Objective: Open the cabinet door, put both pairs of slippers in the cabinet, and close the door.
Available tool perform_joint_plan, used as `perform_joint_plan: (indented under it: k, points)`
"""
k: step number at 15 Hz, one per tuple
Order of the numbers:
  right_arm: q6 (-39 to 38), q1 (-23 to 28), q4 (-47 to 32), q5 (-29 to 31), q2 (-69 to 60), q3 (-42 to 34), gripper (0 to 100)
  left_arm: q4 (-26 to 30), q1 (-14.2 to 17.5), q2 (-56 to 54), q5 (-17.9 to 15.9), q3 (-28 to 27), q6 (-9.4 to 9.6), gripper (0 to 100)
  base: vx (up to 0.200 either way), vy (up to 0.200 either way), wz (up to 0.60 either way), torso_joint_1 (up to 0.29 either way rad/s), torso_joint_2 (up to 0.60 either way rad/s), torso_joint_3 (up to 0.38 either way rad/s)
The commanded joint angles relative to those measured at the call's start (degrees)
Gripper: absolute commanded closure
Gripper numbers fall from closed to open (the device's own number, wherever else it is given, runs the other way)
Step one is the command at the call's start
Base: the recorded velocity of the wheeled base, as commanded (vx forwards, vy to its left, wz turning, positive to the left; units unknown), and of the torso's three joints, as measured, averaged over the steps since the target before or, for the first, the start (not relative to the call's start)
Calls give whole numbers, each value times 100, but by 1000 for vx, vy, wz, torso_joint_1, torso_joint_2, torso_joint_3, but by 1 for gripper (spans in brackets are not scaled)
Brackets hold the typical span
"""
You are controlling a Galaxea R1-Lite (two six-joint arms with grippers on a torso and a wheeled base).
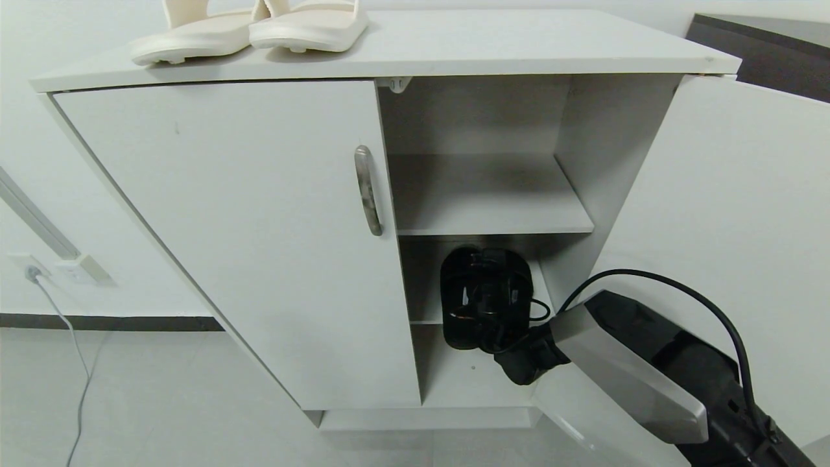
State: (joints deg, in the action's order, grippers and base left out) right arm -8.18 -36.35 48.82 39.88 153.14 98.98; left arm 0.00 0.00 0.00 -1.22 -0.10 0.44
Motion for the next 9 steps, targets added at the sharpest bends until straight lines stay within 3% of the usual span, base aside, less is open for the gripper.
perform_joint_plan:
  k: [1, 4, 9]
  points:
    - [1, -12, 13, -50, -30, -89, 0, 0, 0, 9, -1, 1, 0, 100, 0, 0, 0, 0, 0, 0]
    - [1, -109, 154, -59, -328, -625, 0, 0, 0, 9, -1, 1, 0, 100, 0, 0, 0, 0, 0, 0]
    - [9, -548, 1077, -32, -1489, -2682, 0, 0, 0, 9, -1, 1, 0, 100, 0, 0, 0, 0, 0, 0]
